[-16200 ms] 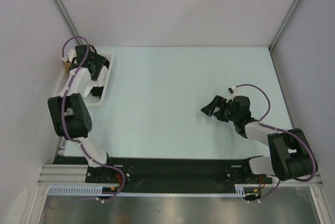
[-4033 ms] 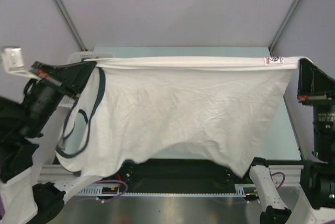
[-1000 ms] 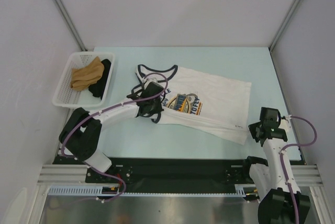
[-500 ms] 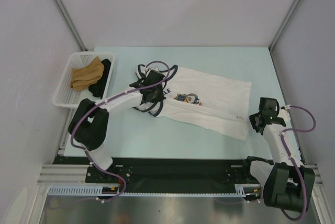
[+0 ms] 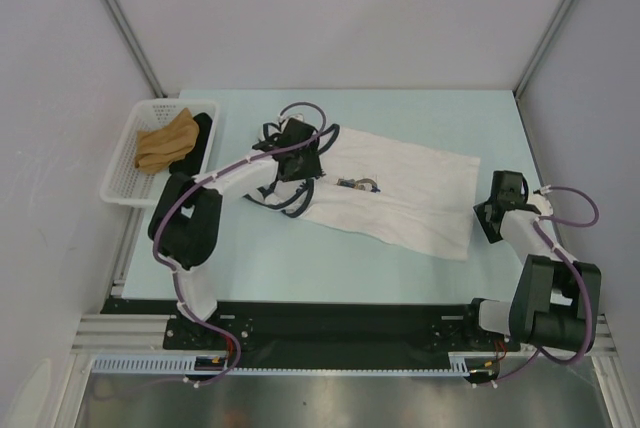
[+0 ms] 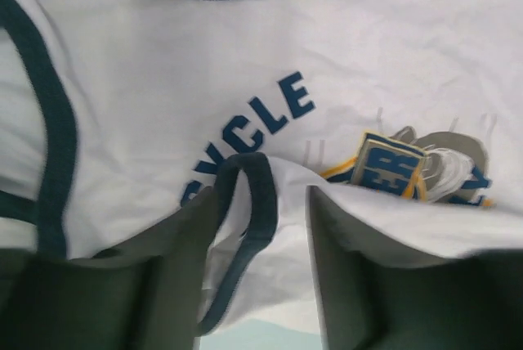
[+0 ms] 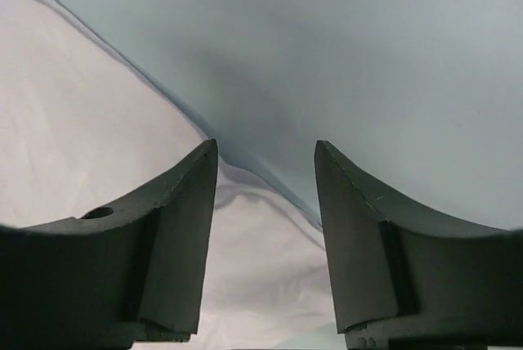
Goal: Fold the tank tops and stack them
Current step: Fold the tank top
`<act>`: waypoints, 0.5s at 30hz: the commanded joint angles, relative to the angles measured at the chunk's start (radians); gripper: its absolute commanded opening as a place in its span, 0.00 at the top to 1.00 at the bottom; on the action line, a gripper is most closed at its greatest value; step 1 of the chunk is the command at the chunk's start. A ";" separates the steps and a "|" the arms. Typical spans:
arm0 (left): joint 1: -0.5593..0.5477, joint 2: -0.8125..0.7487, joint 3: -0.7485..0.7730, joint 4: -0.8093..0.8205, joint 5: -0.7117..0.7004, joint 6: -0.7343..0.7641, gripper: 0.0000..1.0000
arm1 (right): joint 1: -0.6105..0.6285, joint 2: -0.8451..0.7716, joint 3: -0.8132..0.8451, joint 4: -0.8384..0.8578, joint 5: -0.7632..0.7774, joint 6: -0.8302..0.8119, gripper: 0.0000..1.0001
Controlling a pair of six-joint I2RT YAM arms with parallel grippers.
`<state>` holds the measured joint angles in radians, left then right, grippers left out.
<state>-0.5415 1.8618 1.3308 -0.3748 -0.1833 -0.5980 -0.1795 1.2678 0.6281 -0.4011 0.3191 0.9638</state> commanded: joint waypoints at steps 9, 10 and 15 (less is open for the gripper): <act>0.067 -0.209 -0.090 -0.007 -0.035 0.037 0.00 | 0.011 -0.200 0.056 -0.103 0.035 -0.092 0.27; 0.084 -0.240 -0.122 -0.013 -0.033 0.032 0.00 | 0.024 -0.221 0.044 -0.119 0.016 -0.091 0.30; 0.190 -0.315 -0.238 -0.015 0.002 -0.022 0.07 | 0.044 -0.349 -0.039 -0.191 -0.073 -0.066 0.32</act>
<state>-0.4236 1.5986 1.1496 -0.3820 -0.1871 -0.5877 -0.1455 0.9699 0.6327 -0.5083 0.3008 0.8932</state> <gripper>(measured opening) 0.959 0.684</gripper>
